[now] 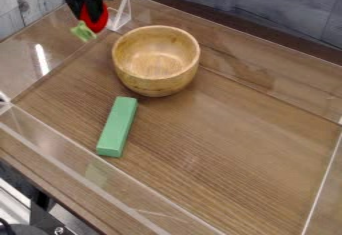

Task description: Move the red fruit to the left

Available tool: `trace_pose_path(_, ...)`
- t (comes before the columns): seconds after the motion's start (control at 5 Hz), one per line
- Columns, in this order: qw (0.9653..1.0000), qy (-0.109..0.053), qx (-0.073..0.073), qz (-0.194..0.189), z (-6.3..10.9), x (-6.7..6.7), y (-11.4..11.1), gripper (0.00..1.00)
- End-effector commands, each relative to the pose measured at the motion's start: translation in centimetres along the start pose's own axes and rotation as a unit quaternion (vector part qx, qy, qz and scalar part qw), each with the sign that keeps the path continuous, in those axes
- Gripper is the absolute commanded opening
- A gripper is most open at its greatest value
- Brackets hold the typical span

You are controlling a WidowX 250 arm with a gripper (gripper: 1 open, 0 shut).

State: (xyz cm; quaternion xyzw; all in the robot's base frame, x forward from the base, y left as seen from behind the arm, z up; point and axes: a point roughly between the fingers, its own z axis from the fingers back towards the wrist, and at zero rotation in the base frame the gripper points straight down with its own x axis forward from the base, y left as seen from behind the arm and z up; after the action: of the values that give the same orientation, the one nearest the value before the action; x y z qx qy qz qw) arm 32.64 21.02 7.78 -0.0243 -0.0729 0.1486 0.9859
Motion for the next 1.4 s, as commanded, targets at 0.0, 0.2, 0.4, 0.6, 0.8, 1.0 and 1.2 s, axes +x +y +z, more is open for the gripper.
trace_pose_path(0.0,0.9991,-0.025,0.015,-0.031,1.0,0.4,0.3,0.0)
trace_pose_path(0.2,0.9983,-0.017,0.015,-0.054,0.3,-0.3,0.7,0.0)
trace_pose_path(0.4,0.9983,-0.012,0.016,-0.054,-0.6,-0.8,0.3,0.0)
trace_pose_path(0.6,0.9972,-0.005,0.016,-0.073,-2.6,-1.4,0.7,1.0)
trace_pose_path(0.8,0.996,0.001,0.013,-0.089,-3.8,-1.8,0.9,1.0)
trace_pose_path(1.0,0.9958,-0.001,0.008,-0.092,-3.1,-1.1,0.2,1.0)
trace_pose_path(1.2,0.9956,-0.002,0.003,-0.094,-2.3,-0.5,-0.5,1.0)
